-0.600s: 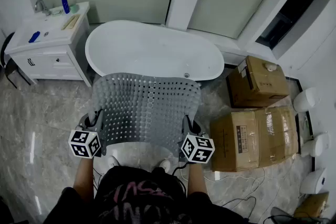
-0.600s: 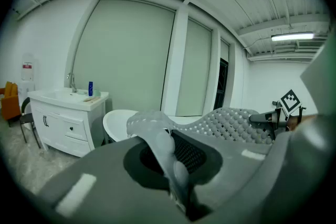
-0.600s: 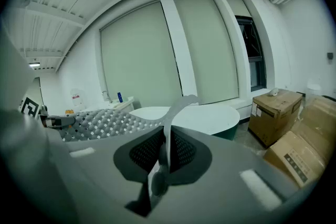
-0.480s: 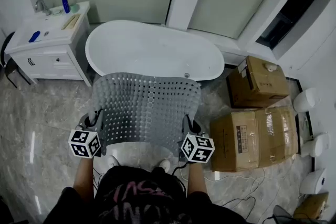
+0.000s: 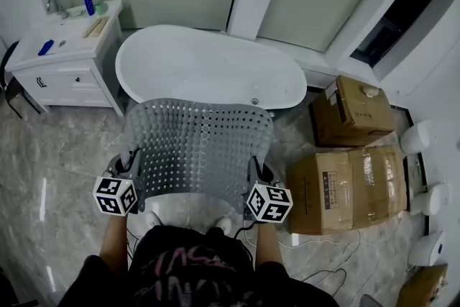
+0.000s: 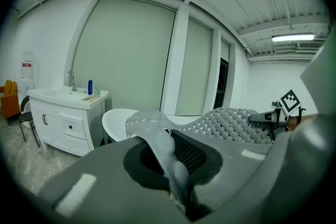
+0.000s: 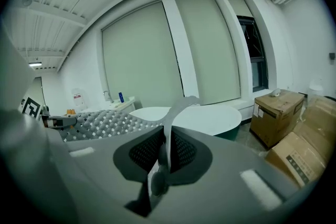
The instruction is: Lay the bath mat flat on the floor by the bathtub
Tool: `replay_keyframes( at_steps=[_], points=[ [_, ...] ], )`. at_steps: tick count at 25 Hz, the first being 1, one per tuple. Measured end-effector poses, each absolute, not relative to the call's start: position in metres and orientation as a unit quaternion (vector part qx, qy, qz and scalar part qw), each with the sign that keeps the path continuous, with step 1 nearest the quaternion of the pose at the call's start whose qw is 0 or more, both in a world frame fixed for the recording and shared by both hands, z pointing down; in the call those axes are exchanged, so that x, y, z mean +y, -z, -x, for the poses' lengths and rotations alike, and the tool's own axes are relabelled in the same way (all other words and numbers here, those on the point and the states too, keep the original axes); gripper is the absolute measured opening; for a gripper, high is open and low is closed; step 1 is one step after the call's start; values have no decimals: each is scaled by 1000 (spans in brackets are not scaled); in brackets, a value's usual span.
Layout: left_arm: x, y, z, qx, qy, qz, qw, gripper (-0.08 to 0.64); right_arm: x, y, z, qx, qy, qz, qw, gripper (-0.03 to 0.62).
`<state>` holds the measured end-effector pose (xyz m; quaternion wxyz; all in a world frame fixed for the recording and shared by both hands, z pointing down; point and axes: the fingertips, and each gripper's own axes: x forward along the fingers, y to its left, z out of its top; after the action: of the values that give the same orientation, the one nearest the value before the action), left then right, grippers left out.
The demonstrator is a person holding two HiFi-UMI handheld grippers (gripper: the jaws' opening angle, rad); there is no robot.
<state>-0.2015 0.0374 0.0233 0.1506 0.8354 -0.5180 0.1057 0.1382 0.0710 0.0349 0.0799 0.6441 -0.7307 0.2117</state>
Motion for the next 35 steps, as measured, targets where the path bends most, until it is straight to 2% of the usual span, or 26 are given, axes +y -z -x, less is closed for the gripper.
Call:
replay_keyframes(
  at_steps=[35],
  points=[
    [38, -40, 204, -516, -139, -832, 152, 26, 72, -55, -143, -730, -225, -638, 100, 49]
  ],
)
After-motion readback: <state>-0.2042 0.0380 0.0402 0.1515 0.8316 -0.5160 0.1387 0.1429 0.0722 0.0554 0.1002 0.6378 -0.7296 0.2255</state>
